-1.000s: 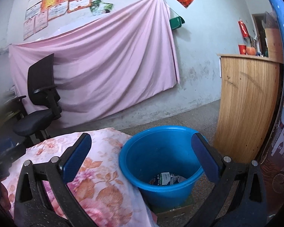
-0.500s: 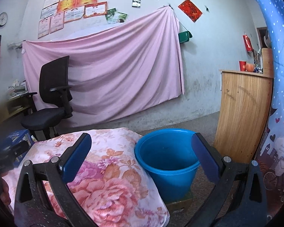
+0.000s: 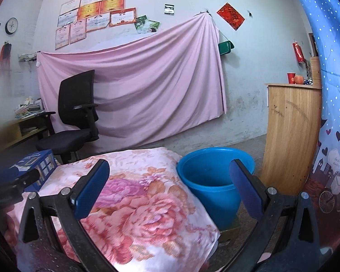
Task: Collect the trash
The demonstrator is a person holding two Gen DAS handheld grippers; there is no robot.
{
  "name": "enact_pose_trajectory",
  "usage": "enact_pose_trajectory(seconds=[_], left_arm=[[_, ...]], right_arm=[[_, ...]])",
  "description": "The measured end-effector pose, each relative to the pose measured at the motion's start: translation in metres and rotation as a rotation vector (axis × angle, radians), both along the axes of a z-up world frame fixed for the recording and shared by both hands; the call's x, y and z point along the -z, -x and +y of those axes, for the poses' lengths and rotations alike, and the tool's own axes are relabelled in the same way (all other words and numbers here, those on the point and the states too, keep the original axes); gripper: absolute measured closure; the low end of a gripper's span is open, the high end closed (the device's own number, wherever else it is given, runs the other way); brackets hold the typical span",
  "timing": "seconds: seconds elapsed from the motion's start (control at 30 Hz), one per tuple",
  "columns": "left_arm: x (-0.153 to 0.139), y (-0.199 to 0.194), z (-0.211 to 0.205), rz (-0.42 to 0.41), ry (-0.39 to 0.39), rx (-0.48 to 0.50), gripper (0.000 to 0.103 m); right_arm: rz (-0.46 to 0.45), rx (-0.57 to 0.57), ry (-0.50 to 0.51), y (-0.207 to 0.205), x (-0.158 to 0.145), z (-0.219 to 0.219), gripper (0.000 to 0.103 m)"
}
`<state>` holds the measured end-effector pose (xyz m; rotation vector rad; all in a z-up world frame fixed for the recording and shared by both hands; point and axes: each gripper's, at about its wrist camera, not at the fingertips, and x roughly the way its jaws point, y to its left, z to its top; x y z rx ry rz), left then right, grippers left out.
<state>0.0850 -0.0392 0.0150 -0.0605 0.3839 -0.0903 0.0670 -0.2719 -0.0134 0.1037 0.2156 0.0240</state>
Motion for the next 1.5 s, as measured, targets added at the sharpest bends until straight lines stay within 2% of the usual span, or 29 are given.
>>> enact_pose_trajectory(seconds=[0.17,0.43,0.67,0.83,1.5], left_arm=[[0.007,0.022,0.006,-0.014,-0.005,-0.016,0.002],[0.017,0.038,0.020,0.025,0.006,-0.039,0.002],[0.017,0.058,0.027,-0.010,0.001,-0.072,0.002],[0.018,0.074,0.035,-0.081,-0.001,-0.085,0.002],[0.028,0.084,0.060,-0.115,0.008,-0.121,0.002]], right_arm=[[-0.019,-0.012,-0.003,0.017,0.008,0.010,0.000],[-0.006,-0.061,0.011,0.036,0.022,0.030,0.000],[-0.066,-0.078,0.022,0.051,0.019,0.038,0.000],[-0.071,-0.090,0.033,0.052,0.020,0.045,0.000],[-0.062,-0.110,0.076,0.043,0.027,0.066,0.000]])
